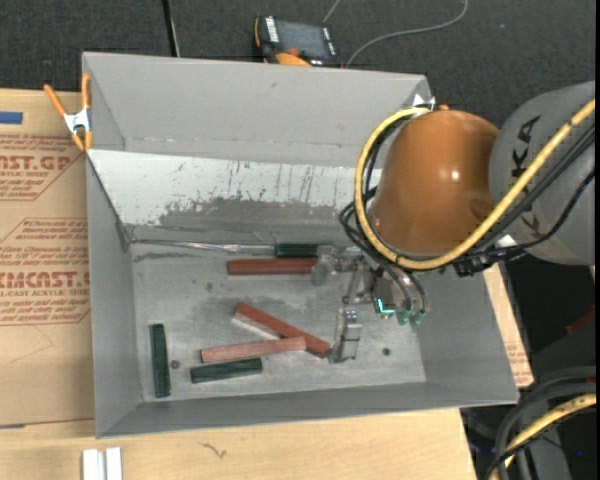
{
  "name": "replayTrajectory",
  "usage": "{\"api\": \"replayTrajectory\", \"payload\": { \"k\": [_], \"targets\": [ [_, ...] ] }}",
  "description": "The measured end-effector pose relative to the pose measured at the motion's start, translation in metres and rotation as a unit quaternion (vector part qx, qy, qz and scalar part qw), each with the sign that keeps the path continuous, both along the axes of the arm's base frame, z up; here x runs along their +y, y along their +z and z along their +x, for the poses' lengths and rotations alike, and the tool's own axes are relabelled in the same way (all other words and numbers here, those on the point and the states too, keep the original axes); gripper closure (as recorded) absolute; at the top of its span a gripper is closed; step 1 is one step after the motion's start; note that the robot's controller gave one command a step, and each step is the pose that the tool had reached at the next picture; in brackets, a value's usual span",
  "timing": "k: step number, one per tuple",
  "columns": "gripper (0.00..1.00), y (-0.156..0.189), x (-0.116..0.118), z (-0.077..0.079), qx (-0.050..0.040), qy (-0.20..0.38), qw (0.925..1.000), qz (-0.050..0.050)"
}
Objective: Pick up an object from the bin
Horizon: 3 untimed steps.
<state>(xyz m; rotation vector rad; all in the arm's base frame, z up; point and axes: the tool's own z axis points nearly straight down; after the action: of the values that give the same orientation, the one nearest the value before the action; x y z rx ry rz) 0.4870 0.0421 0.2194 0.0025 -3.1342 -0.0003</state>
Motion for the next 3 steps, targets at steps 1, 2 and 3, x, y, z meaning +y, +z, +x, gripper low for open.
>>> {"api": "replayTrajectory", "payload": {
  "k": [1, 2, 3],
  "targets": [
    [0.00, -0.154, 0.037, 0.015, -0.0005, -0.026, 0.9996, 0.000],
    [1.00, -0.150, 0.036, 0.016, -0.0031, -0.027, 0.9996, 0.000],
    [1.00, -0.063, 0.085, 0.062, -0.0081, 0.068, 0.9977, 0.001]
  ]
}}
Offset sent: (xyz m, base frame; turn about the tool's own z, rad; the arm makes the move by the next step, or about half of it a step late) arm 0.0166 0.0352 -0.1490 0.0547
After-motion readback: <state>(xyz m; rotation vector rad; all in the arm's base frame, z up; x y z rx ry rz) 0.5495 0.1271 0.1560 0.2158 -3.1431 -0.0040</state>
